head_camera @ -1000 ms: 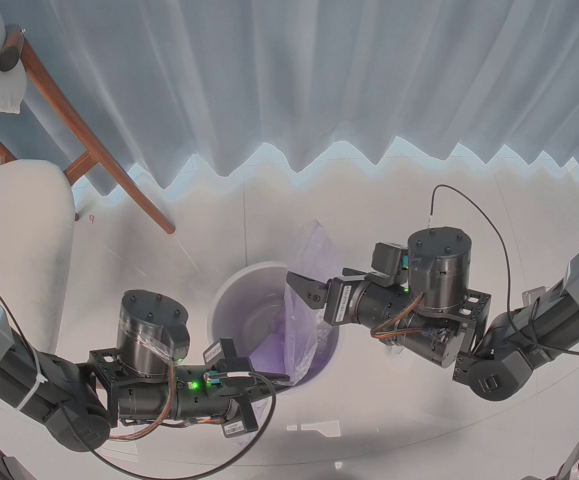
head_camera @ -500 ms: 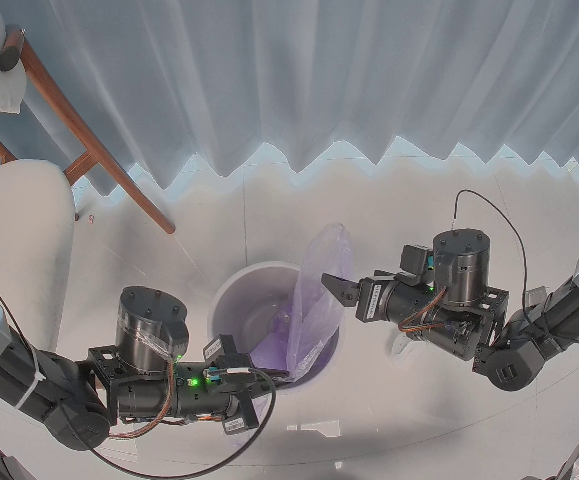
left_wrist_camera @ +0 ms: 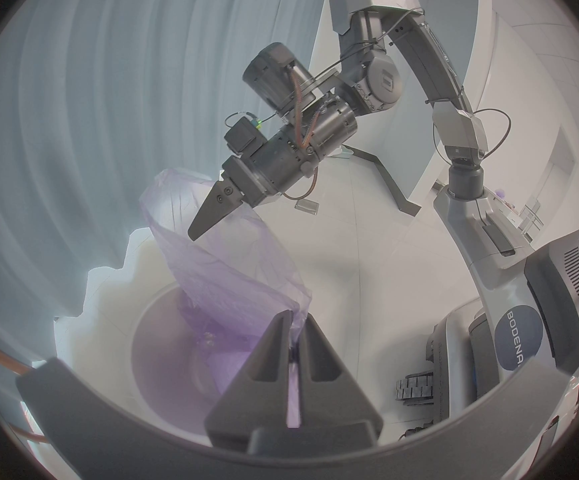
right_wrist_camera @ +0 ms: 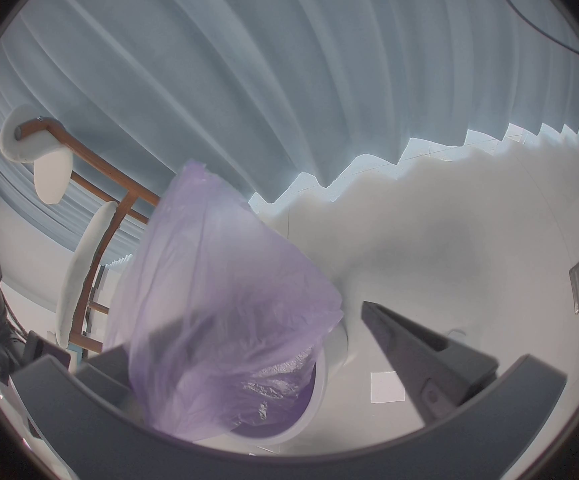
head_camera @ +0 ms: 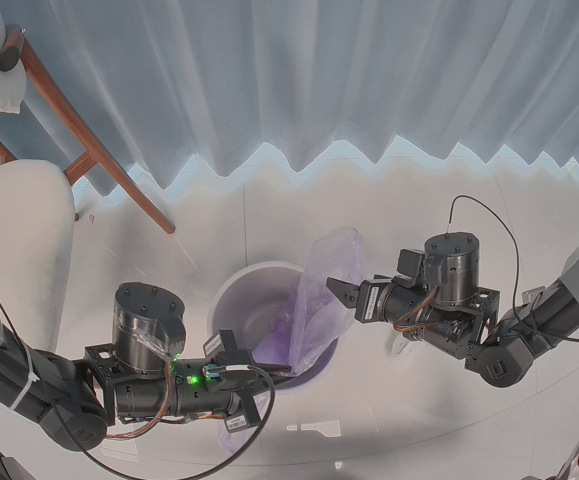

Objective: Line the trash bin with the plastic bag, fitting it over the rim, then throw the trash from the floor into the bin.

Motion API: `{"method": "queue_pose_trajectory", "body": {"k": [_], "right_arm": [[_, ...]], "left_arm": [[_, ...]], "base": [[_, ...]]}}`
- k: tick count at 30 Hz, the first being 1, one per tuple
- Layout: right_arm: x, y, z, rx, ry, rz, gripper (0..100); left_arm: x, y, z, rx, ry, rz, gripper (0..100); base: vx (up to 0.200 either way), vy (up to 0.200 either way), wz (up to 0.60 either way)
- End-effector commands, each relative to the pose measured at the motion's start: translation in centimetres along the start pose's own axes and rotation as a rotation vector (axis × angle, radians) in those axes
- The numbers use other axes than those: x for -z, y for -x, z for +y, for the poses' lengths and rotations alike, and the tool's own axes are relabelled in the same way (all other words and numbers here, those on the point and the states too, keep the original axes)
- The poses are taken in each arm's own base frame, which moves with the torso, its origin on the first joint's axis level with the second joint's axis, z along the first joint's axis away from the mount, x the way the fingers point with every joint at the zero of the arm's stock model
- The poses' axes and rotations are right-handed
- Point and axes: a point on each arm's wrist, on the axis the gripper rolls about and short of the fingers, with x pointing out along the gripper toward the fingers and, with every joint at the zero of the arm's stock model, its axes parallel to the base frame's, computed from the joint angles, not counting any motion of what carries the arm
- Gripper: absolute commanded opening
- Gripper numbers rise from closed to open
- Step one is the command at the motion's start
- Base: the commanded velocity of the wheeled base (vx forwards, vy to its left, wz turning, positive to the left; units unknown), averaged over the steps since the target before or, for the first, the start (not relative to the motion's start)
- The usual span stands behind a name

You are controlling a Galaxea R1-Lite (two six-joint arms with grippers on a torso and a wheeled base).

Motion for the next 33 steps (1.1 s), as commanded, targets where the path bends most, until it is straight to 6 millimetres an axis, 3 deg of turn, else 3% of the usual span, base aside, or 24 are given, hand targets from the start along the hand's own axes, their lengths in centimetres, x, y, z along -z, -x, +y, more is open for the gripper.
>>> {"method": "queue_pose_trajectory", "body": {"k": [1, 5, 9, 14, 15, 19, 21, 27, 29, 33], "right_arm": [[0.7, -1.1, -0.2, 0.008, -0.005, 0.015, 0], [0.6, -0.6, 0.0, -0.004, -0.042, 0.010, 0], [0.0, 1.1, 1.3, -0.078, -0.217, 0.007, 0], [-0.5, 3.4, 1.3, -0.142, -0.338, 0.025, 0], [-0.4, 3.8, 1.3, -0.150, -0.346, 0.023, 0], [-0.6, 5.6, 0.7, -0.194, -0.358, -0.025, 0], [-0.5, 6.9, 0.3, -0.248, -0.371, -0.039, 0], [0.6, 6.8, -0.4, -0.241, -0.356, 0.002, 0], [0.8, 6.7, -0.6, -0.232, -0.357, 0.011, 0], [1.2, 6.5, -0.7, -0.223, -0.357, 0.022, 0]], "left_arm": [[0.0, 0.2, -0.2, 0.004, 0.001, 0.001, 0], [-0.2, 0.5, -0.1, -0.007, 0.007, -0.015, 0], [-0.4, 0.5, -0.6, -0.016, 0.069, -0.060, 0], [0.6, 0.8, -1.7, 0.002, 0.118, -0.034, 0], [0.8, 0.9, -2.0, 0.003, 0.122, -0.022, 100], [1.0, 1.3, -2.6, -0.013, 0.185, -0.009, 100], [-0.1, 1.7, -2.4, -0.077, 0.288, -0.072, 100], [-3.1, 2.8, -1.1, -0.217, 0.516, -0.299, 100], [-3.0, 3.0, -1.1, -0.237, 0.548, -0.317, 100], [-0.3, 4.2, -2.2, -0.244, 0.595, -0.262, 100]], "base": [[0.000, 0.000, 0.00], [0.000, 0.000, 0.00], [0.000, 0.000, 0.00], [0.000, 0.000, 0.00], [0.000, 0.000, 0.00], [0.000, 0.000, 0.00], [0.000, 0.000, 0.00], [0.000, 0.000, 0.00], [0.000, 0.000, 0.00], [0.000, 0.000, 0.00]]}}
